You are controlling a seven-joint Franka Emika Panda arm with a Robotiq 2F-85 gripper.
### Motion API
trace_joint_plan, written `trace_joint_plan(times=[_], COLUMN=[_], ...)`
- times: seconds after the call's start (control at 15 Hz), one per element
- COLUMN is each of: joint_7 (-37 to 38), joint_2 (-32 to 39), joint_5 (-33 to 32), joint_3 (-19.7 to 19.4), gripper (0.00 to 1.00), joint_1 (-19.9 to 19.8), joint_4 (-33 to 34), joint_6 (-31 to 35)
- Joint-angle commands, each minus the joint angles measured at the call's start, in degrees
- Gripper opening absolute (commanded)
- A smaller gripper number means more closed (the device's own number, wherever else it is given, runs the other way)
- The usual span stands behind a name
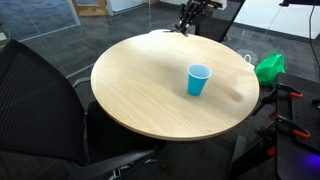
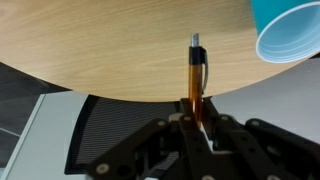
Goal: Put the pen in the cup
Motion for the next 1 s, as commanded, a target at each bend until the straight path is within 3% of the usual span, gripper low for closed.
trace_joint_plan(times=[0.0, 0.53, 0.73, 0.8, 0.87, 0.93], joint_7=[-2.6, -3.2, -3.8, -2.2, -2.1, -2.0], joint_2=[-0.6, 1.1, 1.6, 1.9, 1.0, 1.2], joint_5=[3.0, 9.5, 10.2, 7.7, 9.0, 8.7], joint_3=[-2.8, -3.1, -3.2, -3.9, -4.3, -4.4], gripper=[0.04, 0.04, 0.04, 0.04, 0.15, 0.15], joint_1=[3.3, 8.9, 10.1, 11.0, 11.5, 11.7], joint_4=[1.8, 4.2, 4.9, 5.2, 3.5, 3.7], joint_6=[-4.6, -6.2, -9.0, -10.8, -7.9, -9.0])
